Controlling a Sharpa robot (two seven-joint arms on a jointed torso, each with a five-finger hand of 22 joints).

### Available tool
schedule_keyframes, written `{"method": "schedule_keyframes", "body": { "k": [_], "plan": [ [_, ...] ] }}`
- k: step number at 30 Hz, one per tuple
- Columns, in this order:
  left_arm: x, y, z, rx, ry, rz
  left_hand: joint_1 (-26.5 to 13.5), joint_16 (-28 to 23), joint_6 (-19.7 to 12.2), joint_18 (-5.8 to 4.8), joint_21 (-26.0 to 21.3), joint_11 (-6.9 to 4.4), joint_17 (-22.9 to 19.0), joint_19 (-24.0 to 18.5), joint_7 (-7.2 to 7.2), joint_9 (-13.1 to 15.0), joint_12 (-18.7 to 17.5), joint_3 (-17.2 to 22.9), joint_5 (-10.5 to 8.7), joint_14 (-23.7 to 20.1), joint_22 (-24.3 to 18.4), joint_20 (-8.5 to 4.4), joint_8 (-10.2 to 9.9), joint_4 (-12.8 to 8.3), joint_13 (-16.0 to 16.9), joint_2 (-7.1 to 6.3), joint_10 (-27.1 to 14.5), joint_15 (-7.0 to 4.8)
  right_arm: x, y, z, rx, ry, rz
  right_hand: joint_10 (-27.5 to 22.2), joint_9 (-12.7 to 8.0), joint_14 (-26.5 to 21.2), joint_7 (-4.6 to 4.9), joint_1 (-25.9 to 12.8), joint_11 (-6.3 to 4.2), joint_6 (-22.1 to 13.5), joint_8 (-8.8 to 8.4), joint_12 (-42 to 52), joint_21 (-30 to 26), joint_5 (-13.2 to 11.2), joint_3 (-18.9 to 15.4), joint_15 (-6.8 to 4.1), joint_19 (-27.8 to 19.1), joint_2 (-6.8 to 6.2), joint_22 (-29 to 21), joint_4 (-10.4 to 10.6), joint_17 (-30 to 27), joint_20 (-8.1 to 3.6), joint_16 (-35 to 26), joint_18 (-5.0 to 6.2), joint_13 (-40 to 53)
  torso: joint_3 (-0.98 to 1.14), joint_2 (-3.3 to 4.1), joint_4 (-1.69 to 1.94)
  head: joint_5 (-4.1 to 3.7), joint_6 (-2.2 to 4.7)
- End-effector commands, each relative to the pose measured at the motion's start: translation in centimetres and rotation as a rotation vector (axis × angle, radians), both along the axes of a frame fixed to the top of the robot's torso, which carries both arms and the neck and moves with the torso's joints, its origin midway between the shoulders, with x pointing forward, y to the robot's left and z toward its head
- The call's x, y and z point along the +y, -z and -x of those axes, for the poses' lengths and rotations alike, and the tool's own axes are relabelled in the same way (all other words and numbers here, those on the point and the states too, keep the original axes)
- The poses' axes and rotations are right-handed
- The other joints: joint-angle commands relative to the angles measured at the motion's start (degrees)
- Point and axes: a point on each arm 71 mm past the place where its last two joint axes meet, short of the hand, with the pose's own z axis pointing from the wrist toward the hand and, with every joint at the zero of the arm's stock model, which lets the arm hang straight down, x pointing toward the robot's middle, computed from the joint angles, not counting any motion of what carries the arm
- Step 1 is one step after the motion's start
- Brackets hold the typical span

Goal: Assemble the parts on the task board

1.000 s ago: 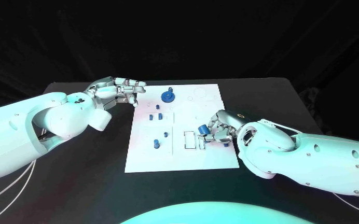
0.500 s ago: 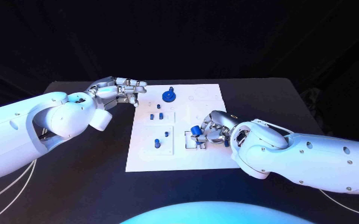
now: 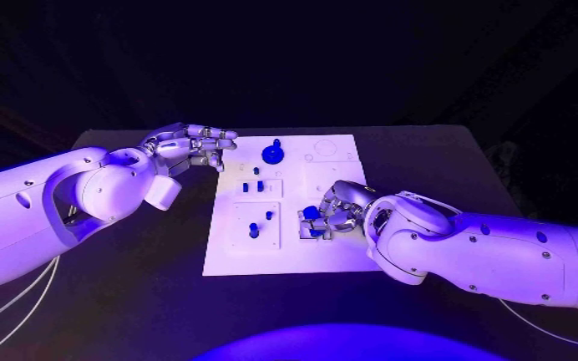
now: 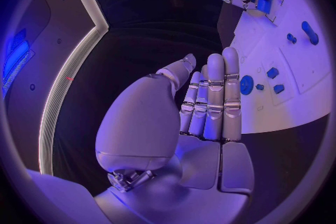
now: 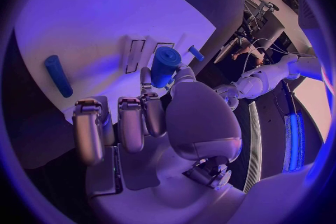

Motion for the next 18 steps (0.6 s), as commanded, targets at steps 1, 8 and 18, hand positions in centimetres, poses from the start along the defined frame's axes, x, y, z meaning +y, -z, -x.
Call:
{"method": "schedule_keyframes", "body": {
  "k": [1,8,18],
  "plan": [
    [-0.26,-0.13,0.08,-0.003,0.019,0.008,-0.2,-0.1,-0.3,1.14,-0.4,0.06,-0.1,-0.5,-0.02,-0.1,0.2,-0.5,-0.02,-0.3,-0.1,0.01,0.4,0.0,-0.1,0.14,-0.5,0.01,0.05,0.14,-0.06,0.006,-0.015,0.013,-0.1,0.1,4.8,-0.06,-1.0,-0.27,0.2,0.23,-0.2,-0.4,-1.5,-0.7,-0.42,5.2,0.10,14.5,-0.1,9.6,-0.35,-0.1,-0.81,6.5,-0.02,0.00,0.06,0.04,-0.04],
    [-0.23,-0.13,0.09,-0.003,0.019,0.008,-0.2,-0.1,-0.3,1.14,-0.4,0.06,-0.1,-0.5,-0.02,-0.1,0.2,-0.5,-0.02,-0.3,-0.1,0.01,0.4,0.0,-0.1,0.14,-0.5,0.01,0.26,0.15,-0.09,0.003,-0.025,0.012,-0.2,0.8,4.7,-0.06,-3.1,-0.23,0.1,0.33,-0.5,-0.6,-9.1,-1.5,-0.42,5.1,-1.03,14.4,0.0,9.5,-0.35,-0.1,-0.77,6.3,-0.03,0.01,0.09,0.06,-0.13],
    [-0.14,-0.13,0.11,-0.002,0.017,0.006,-0.2,-0.1,-0.3,1.14,-0.4,0.06,-0.1,-0.5,-0.02,-0.1,0.2,-0.5,-0.02,-0.3,-0.1,0.01,0.4,0.0,-0.1,0.14,-0.5,0.01,0.26,0.04,-0.21,-0.019,-0.021,0.005,-0.7,1.6,4.6,0.10,-7.3,-0.10,-0.4,0.22,-1.4,-1.1,-17.2,1.4,-0.30,4.9,-5.27,14.3,0.2,9.1,-0.26,-0.4,-0.65,5.7,-0.07,0.01,0.16,0.06,-0.14]
  ]
}}
